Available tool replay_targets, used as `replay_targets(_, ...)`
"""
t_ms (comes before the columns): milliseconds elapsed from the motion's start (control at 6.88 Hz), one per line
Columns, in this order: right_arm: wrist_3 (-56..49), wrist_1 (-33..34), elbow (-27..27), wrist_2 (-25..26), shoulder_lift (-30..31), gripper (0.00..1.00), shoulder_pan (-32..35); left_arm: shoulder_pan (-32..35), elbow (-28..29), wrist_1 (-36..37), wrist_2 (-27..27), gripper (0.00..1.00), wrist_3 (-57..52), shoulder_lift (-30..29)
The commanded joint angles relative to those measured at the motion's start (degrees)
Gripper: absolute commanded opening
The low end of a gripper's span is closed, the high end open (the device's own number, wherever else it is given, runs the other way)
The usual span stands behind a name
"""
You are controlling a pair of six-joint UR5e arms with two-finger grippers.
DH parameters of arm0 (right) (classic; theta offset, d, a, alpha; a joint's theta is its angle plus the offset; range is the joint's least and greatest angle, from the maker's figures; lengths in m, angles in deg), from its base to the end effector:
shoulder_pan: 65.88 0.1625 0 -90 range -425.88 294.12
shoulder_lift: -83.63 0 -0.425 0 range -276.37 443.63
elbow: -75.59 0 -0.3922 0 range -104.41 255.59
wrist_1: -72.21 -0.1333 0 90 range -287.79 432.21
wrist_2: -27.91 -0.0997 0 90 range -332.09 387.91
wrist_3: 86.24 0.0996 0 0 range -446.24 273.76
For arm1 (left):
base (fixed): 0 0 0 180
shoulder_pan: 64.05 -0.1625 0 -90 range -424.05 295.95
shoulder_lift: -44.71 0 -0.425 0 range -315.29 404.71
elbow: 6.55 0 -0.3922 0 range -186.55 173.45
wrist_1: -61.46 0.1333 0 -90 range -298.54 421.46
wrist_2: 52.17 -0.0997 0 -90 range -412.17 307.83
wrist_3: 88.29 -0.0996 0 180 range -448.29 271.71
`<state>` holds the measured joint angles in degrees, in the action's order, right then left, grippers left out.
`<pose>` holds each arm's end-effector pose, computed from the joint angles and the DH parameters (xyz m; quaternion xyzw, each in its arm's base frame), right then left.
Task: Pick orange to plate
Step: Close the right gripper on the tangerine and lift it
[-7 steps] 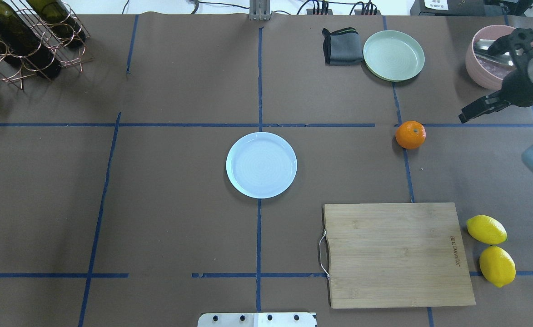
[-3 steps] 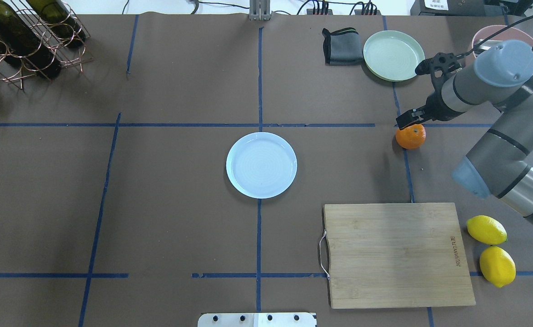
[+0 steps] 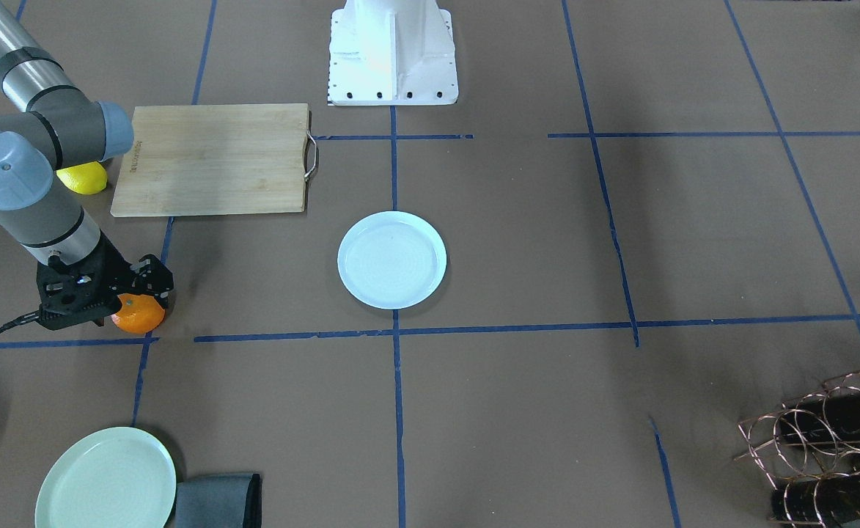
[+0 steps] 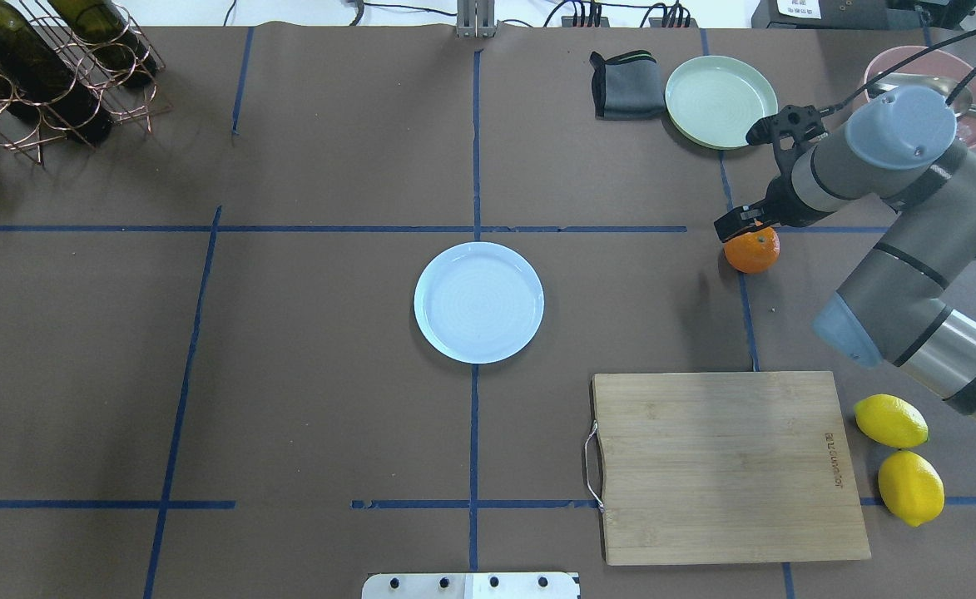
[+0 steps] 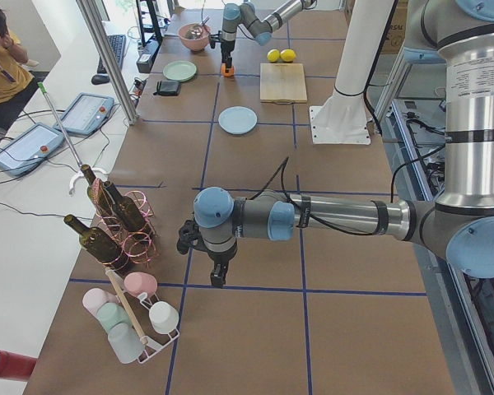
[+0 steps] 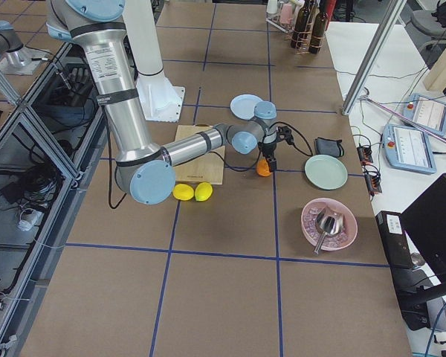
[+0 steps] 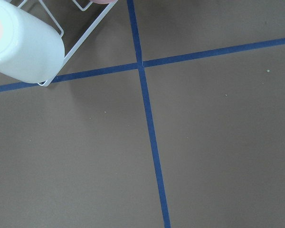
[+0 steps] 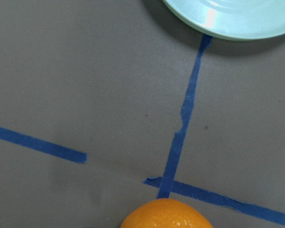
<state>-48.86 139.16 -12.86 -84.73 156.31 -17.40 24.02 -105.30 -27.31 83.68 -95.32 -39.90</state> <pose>-0.3527 -0.5416 0.4708 0.1340 -0.3500 -0.0986 0.9219 -0.0465 -0.4556 0.6283 0.0344 0.3883 0.0791 0.9175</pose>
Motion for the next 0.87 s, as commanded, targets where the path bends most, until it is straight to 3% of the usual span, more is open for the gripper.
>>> replay_targets(0, -0.6, 0.0, 1.4, 1.1, 0.2, 1.00, -1.2, 0.0, 0.0, -0.1, 0.0, 1.00, -0.1, 0.1)
replay_targets(145, -0.6, -0.1, 1.3, 1.2, 0.3, 1.00, -1.5, 0.0, 0.1, -0.1, 0.0, 1.00, 0.0, 0.1)
replay_targets(291, -0.3, 0.0, 1.0, 1.1, -0.2, 0.45, -1.5, 0.0, 0.1, -0.1, 0.0, 1.00, -0.1, 0.1)
replay_targets(436, 0.1, 0.1, 1.0, 1.1, -0.9, 0.07, -1.6, 0.1, 0.1, -0.1, 0.0, 1.00, -0.1, 0.1)
replay_targets(727, 7.9, 2.0, 1.1, 1.2, -7.6, 0.04, -4.1, 0.2, 0.0, 0.0, -0.1, 1.00, -0.1, 0.1)
